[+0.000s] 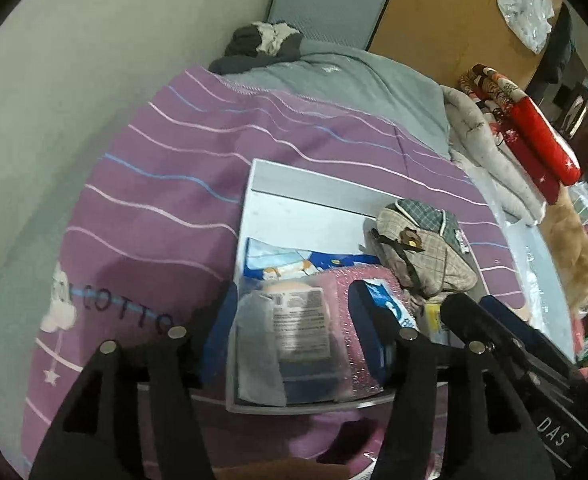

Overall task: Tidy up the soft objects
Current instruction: 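Carry both bandage packets over the box and open both grippers, then move the right gripper to the white plush dog with red scarf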

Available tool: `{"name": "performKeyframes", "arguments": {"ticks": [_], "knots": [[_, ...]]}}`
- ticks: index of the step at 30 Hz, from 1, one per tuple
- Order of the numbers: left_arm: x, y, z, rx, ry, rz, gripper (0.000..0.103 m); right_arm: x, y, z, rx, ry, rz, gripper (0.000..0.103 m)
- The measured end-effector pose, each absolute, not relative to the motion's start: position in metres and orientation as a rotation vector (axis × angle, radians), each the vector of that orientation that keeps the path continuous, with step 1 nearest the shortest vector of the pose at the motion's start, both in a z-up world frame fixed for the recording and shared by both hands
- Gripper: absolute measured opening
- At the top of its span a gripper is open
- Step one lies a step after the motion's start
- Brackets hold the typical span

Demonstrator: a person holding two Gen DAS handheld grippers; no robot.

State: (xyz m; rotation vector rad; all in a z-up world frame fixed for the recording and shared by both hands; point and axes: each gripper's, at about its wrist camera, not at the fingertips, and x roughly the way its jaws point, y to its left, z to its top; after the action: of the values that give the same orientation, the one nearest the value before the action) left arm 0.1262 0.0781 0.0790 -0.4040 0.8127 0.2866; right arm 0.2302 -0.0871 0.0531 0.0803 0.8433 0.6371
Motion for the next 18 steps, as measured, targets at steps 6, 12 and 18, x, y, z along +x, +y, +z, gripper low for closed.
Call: {"name": "performKeyframes", "arguments": {"ticks": [6, 12, 18], "knots": [[0.125, 0.074, 0.083, -0.388, 0.809, 0.289, 0.061, 0.225, -0.089, 0.054, 0.066, 0.852, 0.639, 0.072], [0.125, 0.072, 0.085, -0.365, 0.814, 0.304, 0.062, 0.221, -0.093, 0.054, 0.061, 0.857, 0.648, 0.072], [0.125, 0.067, 0.086, -0.33, 0.83, 0.319, 0.074, 0.217, -0.096, 0.053, 0.057, 0.863, 0.649, 0.072]]}}
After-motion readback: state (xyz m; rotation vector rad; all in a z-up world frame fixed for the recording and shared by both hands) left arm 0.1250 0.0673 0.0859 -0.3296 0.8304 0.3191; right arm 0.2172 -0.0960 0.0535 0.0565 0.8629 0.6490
